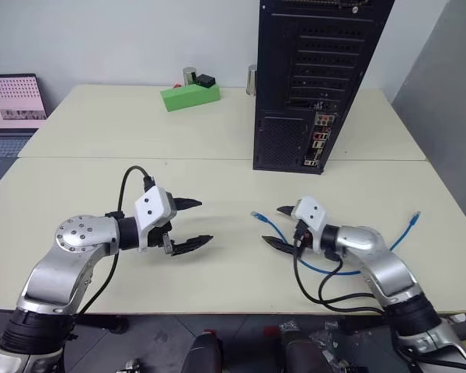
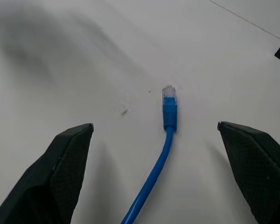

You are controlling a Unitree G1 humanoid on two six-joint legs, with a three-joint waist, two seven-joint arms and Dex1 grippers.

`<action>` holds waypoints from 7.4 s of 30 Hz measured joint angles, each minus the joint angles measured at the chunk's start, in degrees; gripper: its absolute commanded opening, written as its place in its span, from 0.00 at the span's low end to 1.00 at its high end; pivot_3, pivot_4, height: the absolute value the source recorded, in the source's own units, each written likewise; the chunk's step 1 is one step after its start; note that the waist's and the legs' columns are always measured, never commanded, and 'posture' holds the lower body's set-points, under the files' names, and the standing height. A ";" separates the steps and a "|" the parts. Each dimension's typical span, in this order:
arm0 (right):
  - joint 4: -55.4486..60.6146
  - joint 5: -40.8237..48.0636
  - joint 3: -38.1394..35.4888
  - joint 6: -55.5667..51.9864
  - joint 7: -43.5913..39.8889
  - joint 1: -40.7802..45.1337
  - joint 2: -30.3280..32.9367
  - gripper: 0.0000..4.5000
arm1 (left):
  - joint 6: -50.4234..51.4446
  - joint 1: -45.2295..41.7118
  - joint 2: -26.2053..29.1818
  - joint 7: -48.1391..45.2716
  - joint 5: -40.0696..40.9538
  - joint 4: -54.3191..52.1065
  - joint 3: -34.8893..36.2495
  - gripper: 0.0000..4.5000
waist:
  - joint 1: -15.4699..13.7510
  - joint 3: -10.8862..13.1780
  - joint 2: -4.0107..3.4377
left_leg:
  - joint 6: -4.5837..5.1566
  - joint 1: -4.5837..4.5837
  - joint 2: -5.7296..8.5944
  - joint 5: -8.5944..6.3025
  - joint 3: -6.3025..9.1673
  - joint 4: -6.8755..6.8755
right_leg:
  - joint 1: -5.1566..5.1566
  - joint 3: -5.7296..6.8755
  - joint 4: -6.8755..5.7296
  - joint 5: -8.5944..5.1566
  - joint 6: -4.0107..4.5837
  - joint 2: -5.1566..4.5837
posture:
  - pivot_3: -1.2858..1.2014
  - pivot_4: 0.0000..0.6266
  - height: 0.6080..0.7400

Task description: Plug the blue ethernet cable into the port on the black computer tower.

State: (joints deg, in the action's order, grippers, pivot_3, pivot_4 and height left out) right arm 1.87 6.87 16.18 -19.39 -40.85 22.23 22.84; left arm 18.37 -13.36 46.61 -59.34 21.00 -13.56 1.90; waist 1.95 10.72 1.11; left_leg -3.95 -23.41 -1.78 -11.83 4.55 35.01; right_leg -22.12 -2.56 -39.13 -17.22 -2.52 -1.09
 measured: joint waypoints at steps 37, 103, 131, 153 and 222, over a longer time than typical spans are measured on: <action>14.45 -3.27 3.10 -9.11 -4.93 2.58 3.93 0.03 | -11.90 -17.04 -7.45 -14.13 -7.21 20.44 -12.80 1.00 | 0.02 0.00 0.00 | 0.01 -0.01 0.02 0.00 0.03 0.05 | -0.01 0.03 -0.10 0.00 0.00 0.01 | 0.52 0.24 1.00; 22.81 28.65 -11.39 -33.06 -0.28 -4.51 -3.63 1.00 | -95.01 -20.88 -15.49 12.66 -36.02 51.23 -10.62 0.06 | -0.06 -0.01 0.01 | 0.01 -0.02 0.06 0.00 0.06 0.16 | 0.04 0.05 -0.18 0.00 0.00 -0.03 | 0.52 0.24 1.00; 18.21 32.97 -11.83 -34.76 2.51 0.01 -5.59 0.01 | -93.74 -20.02 -11.78 32.48 -46.34 46.05 -11.78 0.06 | -0.03 -0.01 0.01 | 0.01 -0.01 0.06 0.00 0.06 0.16 | 0.02 0.06 -0.25 0.00 0.00 -0.03 | 0.52 0.24 1.00; 18.31 34.74 -16.00 -34.13 3.98 0.01 -1.27 0.01 | -66.93 -12.07 -8.59 18.54 -17.74 38.22 -19.86 0.88 | 0.06 -0.01 0.00 | 0.01 -0.02 0.05 0.00 0.06 0.16 | 0.01 0.04 -0.28 0.00 0.00 -0.03 | 0.52 0.24 1.00; -2.89 -1.72 -22.43 -12.10 58.00 17.68 -27.70 0.00 | 1.13 -22.77 -28.95 25.04 -11.30 16.36 -12.75 1.00 | 0.42 -0.01 -0.01 | 0.00 -0.04 0.07 0.00 0.02 0.08 | -0.15 -0.04 -0.37 -0.02 0.02 -0.02 | 0.52 0.24 1.00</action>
State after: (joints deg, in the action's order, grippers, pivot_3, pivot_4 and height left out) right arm -1.02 5.15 -6.25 -31.49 17.15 39.91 -4.87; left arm 19.51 -36.14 17.66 -34.30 9.70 2.80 -10.85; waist 2.37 10.71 1.10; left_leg -3.95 -23.45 -1.71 -11.82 4.56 35.09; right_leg -22.27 -2.60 -39.50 -17.23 -2.49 -1.12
